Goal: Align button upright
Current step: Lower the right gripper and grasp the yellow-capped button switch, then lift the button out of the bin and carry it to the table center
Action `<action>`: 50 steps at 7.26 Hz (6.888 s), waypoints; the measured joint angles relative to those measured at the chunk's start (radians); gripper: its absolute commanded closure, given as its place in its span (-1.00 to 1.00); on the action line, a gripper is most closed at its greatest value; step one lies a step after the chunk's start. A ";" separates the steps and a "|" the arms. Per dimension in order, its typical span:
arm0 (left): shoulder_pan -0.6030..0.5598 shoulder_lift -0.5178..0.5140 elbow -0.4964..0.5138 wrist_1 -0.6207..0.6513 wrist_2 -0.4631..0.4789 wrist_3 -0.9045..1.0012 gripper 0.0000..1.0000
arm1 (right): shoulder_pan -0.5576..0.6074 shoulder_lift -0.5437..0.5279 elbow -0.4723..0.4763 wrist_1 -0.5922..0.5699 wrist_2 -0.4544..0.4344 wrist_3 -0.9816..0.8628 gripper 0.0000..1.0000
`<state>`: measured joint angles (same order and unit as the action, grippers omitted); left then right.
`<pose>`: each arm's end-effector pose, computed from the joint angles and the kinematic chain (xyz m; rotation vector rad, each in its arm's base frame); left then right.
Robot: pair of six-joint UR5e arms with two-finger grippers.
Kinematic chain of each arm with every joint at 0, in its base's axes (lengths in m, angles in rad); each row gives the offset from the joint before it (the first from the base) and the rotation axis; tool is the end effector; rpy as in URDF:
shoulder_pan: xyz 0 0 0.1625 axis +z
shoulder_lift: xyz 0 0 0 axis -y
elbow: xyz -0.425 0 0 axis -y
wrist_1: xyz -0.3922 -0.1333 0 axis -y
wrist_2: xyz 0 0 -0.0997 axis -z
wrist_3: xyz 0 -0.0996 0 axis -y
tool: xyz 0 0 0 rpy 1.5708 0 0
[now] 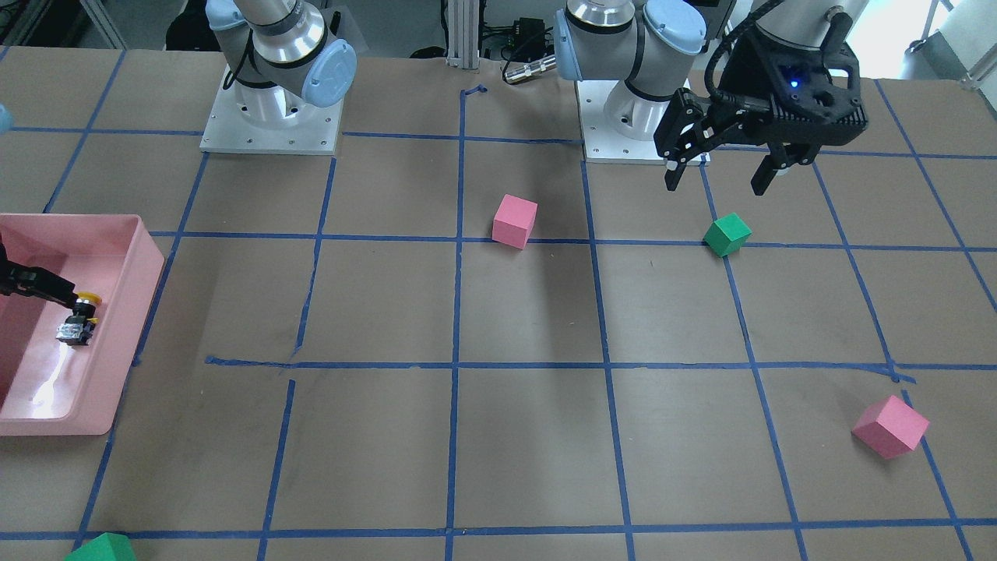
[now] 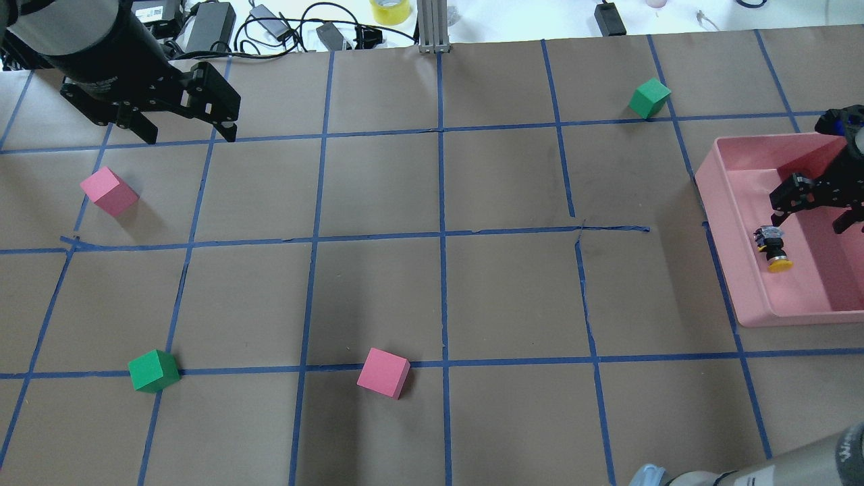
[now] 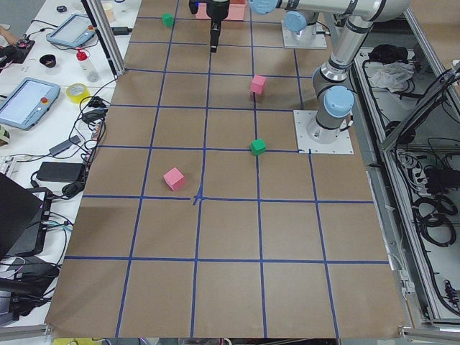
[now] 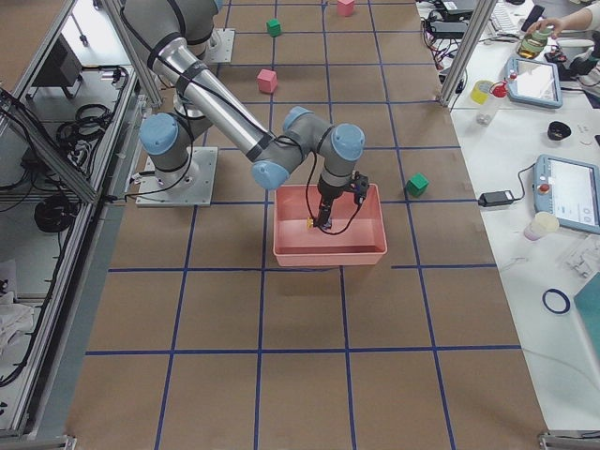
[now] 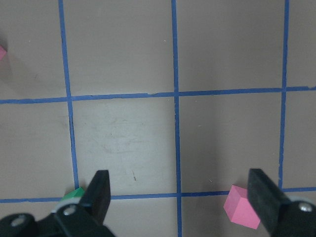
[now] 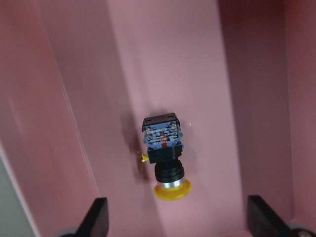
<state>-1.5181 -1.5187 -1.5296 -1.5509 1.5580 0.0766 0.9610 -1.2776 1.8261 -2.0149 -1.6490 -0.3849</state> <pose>-0.1092 -0.4851 0.5358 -0.0386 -3.1308 0.1783 -0.2100 -0.5197 0.2557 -0.3433 -3.0973 -0.2012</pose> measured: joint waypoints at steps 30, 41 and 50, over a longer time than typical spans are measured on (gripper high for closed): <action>-0.001 -0.003 -0.002 0.000 0.003 0.005 -1.00 | 0.390 -0.068 -0.066 0.018 0.064 0.371 1.00; -0.001 -0.002 -0.003 0.000 0.002 0.005 -1.00 | 0.905 0.348 -0.420 0.011 0.313 0.831 1.00; 0.002 -0.004 0.005 0.000 0.007 0.014 -1.00 | 0.907 0.348 -0.383 -0.018 0.219 0.999 1.00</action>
<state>-1.5160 -1.5230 -1.5249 -1.5509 1.5646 0.0905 1.8684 -0.9297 1.4430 -2.0331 -1.4303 0.6142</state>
